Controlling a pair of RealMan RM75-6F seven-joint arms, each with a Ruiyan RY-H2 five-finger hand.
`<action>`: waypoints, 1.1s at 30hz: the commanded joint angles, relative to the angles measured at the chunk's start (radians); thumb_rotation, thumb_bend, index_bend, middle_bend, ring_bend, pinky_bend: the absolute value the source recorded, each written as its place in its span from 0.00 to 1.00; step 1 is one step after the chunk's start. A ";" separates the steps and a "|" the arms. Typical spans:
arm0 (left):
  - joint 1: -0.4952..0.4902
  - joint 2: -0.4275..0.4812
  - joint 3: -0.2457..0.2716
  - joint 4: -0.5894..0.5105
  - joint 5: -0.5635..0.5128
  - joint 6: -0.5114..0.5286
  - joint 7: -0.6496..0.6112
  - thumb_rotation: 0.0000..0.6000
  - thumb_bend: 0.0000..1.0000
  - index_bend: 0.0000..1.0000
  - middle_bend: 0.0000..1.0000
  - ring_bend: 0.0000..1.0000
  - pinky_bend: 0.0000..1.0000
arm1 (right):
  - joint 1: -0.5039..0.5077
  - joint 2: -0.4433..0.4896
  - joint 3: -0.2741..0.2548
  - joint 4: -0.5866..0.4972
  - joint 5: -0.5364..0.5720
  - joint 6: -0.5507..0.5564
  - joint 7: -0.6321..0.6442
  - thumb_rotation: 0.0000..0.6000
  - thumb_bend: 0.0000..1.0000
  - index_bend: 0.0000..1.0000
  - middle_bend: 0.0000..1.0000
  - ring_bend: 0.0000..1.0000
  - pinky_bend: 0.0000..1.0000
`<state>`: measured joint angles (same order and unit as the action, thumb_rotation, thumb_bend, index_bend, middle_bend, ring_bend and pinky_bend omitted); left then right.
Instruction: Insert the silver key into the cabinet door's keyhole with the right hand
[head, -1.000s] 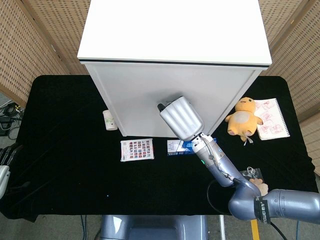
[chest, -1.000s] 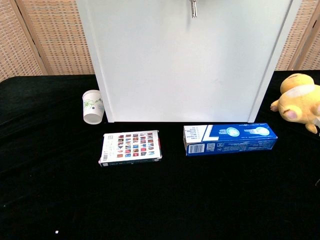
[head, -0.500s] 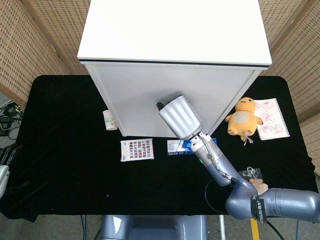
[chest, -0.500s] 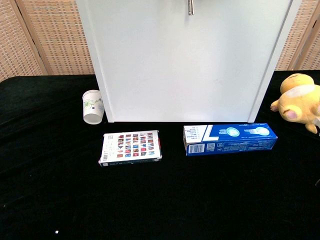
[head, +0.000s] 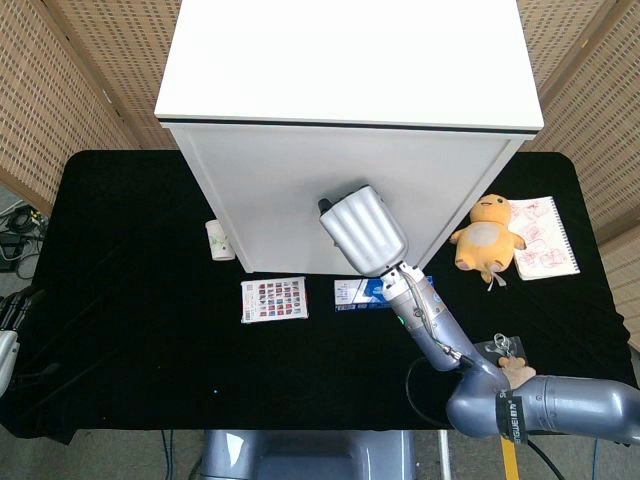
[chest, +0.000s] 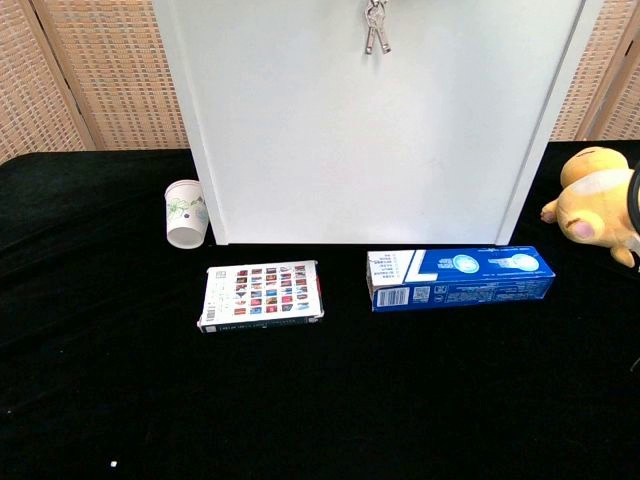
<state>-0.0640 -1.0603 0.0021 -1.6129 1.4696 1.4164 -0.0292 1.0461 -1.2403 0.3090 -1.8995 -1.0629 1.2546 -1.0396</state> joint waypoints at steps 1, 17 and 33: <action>-0.001 -0.001 0.000 0.000 -0.001 -0.002 0.001 1.00 0.00 0.00 0.00 0.00 0.00 | -0.003 0.004 0.001 -0.004 -0.010 0.006 0.003 1.00 0.36 0.67 0.91 0.91 1.00; 0.006 -0.004 0.007 -0.004 0.016 0.015 0.008 1.00 0.00 0.00 0.00 0.00 0.00 | -0.145 0.162 -0.064 -0.106 -0.193 0.078 0.143 1.00 0.36 0.67 0.91 0.91 1.00; 0.031 -0.005 0.022 -0.010 0.066 0.073 0.013 1.00 0.00 0.00 0.00 0.00 0.00 | -0.500 0.241 -0.330 0.127 -0.626 0.288 0.559 1.00 0.16 0.45 0.61 0.66 0.87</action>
<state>-0.0348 -1.0653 0.0234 -1.6234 1.5338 1.4874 -0.0155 0.5914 -1.0014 0.0106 -1.8155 -1.6659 1.5076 -0.5197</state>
